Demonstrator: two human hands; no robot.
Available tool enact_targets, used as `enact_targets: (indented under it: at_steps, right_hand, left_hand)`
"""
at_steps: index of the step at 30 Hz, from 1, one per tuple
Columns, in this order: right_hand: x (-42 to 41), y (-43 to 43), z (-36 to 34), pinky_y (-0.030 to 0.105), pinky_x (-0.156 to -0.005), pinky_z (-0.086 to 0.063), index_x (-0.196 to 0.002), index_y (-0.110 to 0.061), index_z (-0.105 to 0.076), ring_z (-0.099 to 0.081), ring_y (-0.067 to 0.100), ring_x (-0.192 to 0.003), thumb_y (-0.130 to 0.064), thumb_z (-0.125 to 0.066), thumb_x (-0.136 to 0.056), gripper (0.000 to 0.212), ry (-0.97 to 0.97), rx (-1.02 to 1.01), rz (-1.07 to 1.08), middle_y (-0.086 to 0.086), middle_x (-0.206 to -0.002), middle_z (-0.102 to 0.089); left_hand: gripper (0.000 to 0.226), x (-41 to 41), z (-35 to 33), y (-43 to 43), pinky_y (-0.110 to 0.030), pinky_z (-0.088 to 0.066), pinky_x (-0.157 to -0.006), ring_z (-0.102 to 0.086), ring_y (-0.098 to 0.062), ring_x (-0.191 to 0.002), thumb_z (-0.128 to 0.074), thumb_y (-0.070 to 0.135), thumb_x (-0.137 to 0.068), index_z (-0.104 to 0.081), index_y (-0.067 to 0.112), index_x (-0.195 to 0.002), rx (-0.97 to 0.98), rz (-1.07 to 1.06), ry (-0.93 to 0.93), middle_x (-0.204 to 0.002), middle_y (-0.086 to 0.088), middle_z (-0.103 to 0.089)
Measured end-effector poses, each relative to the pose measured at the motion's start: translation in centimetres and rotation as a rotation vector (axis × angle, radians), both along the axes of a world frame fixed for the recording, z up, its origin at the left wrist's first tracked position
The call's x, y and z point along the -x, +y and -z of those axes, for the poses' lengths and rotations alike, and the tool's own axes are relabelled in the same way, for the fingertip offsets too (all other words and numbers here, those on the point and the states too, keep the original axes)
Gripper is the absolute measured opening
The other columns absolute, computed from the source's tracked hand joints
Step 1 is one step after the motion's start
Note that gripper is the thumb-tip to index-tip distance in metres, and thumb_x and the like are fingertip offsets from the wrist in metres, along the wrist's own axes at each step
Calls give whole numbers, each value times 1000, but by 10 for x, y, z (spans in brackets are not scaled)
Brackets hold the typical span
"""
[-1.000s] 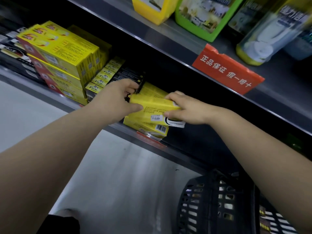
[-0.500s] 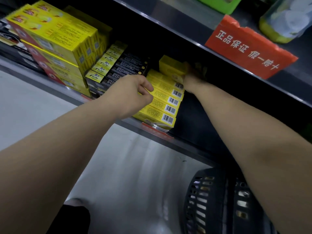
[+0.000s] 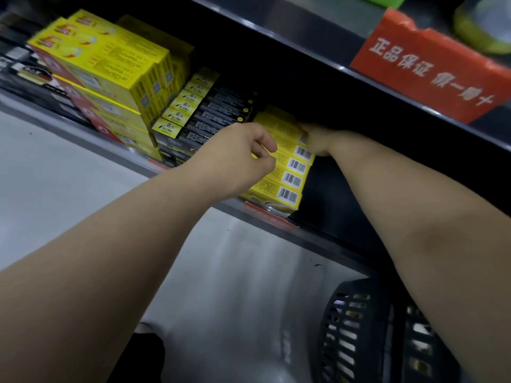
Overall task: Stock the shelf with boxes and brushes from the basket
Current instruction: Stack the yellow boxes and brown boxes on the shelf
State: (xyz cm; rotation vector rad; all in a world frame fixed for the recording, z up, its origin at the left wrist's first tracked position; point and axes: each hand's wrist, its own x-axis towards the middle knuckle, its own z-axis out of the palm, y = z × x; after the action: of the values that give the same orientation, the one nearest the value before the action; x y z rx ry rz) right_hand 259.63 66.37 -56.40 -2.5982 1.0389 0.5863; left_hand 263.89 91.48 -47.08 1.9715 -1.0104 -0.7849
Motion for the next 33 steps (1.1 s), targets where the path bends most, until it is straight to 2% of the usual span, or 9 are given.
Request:
enact_targets:
  at_steps: [5, 11, 16, 18, 20, 22, 24, 30, 33]
  right_hand:
    - [21, 30, -45, 26, -104, -30, -148, -16, -26, -33, 24, -136, -16, -42, -99, 51, 50, -44, -190, 7, -153, -29]
    - [89, 72, -122, 28, -95, -40, -128, -21, -52, -50, 21, -115, -23, -53, -94, 34, -85, -65, -256, 6, -132, -51]
    - [188, 110, -175, 31, -100, -38, -119, -22, -59, -51, 15, -113, -22, -60, -89, 30, -268, -44, -198, 1, -121, -53]
    - [231, 123, -190, 24, -99, -37, -116, -23, -60, -50, 10, -111, -21, -60, -89, 27, -336, -29, -161, -3, -118, -53]
    - [273, 133, -199, 14, -94, -34, -114, -22, -61, -49, 6, -106, -18, -59, -90, 24, -394, -6, -120, -7, -113, -52]
    - [314, 140, -200, 6, -90, -29, -113, -20, -62, -47, 3, -105, -16, -59, -90, 23, -424, 14, -71, -8, -111, -52]
    - [355, 144, -193, 8, -88, -29, -114, -20, -61, -47, 3, -105, -18, -58, -91, 23, -404, -2, 6, -9, -111, -51]
    - [446, 144, -137, 26, -92, -45, -109, -17, -63, -58, 13, -103, -13, -58, -90, 19, -304, -193, 309, -1, -111, -60]
    - [477, 132, -107, 24, -87, -46, -108, -13, -64, -60, 15, -102, -13, -58, -90, 19, -228, -248, 400, 2, -110, -65]
  left_hand:
    - [16, 16, -15, -1, -14, -44, -62, -58, -2, -79, -59, 23, -89, -62, 25, -104, 12, 15, -40, -93, 11, -63]
    - [16, 63, -39, -8, -9, -38, -55, -52, -1, -63, -59, 16, -87, -64, 19, -103, 39, 102, -36, -87, 7, -63]
    - [15, 116, -66, -6, -18, -48, -72, -61, -10, -80, -62, 17, -86, -62, 21, -101, 58, 319, -103, -93, 4, -68]
    - [17, 142, -72, -7, -24, -49, -81, -62, -9, -87, -63, 21, -85, -62, 24, -101, 74, 403, -168, -95, 8, -67]
    - [19, 170, -72, -7, -21, -43, -85, -60, -7, -95, -62, 25, -85, -62, 26, -104, 111, 481, -267, -99, 11, -65]
    - [23, 197, -70, -9, -20, -37, -87, -52, -8, -103, -60, 32, -85, -61, 29, -109, 145, 558, -406, -103, 13, -60]
    - [28, 225, -68, -13, -24, -35, -94, -45, -10, -110, -57, 36, -87, -58, 29, -115, 155, 650, -486, -110, 12, -56]
    - [28, 291, -55, -20, -27, -37, -95, -41, -8, -117, -49, 36, -93, -53, 31, -120, 46, 883, -446, -121, 12, -54]
    - [27, 310, -52, -30, -33, -42, -95, -45, -10, -115, -49, 34, -93, -54, 30, -119, -38, 940, -454, -121, 12, -55]
